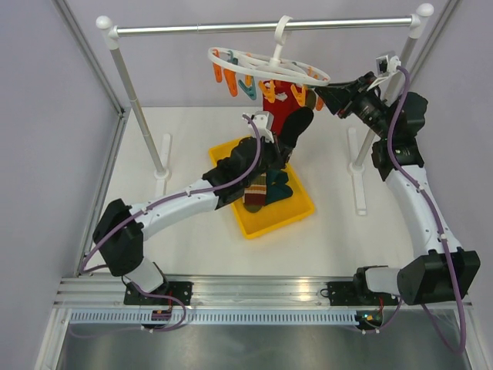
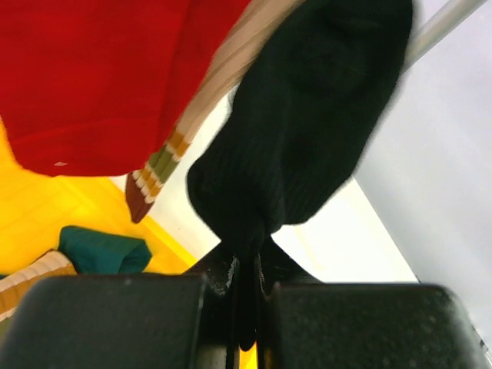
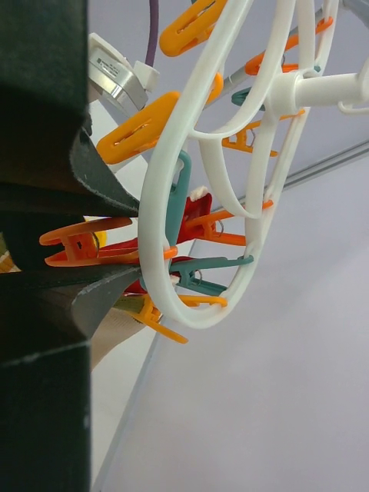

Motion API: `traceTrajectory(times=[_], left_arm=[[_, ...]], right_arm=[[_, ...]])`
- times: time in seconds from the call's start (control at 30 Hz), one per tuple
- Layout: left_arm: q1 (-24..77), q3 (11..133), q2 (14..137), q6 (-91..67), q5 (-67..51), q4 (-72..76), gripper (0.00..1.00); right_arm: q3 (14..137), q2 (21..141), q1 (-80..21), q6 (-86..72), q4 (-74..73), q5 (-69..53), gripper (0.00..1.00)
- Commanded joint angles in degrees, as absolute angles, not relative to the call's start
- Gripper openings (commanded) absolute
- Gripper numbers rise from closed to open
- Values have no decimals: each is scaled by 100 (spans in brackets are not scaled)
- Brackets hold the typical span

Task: Remove the socks clipped to the hanger

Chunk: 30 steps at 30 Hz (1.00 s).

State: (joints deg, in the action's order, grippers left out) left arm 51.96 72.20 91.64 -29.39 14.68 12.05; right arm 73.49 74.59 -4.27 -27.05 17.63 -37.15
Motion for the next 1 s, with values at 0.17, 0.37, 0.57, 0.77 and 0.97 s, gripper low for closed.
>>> traceTrajectory(times=[0.17,0.37,0.57,0.77,0.97], left_arm=[[5036,6645,8649,-3164,1722,1301,2],[4729,6170,8631,-3428,1653,1397,2],[4412,6126,9008,-3498,1503,1529,2],[4167,6144,9447,-3595,1310,1643,11],[4096,6135,9536,-3419,1038,1959,38]], right_arm=[[7278,7093,-422,-2408,1609,-3358,9],[7075,6821,-431,-2399,1565,-3208,10],[7005,6557,-439,-2382,1398,-3129,9],[7005,6258,-439,-2417,1283,-3120,10],[7022,6012,-431,-2399,1117,-3120,10]])
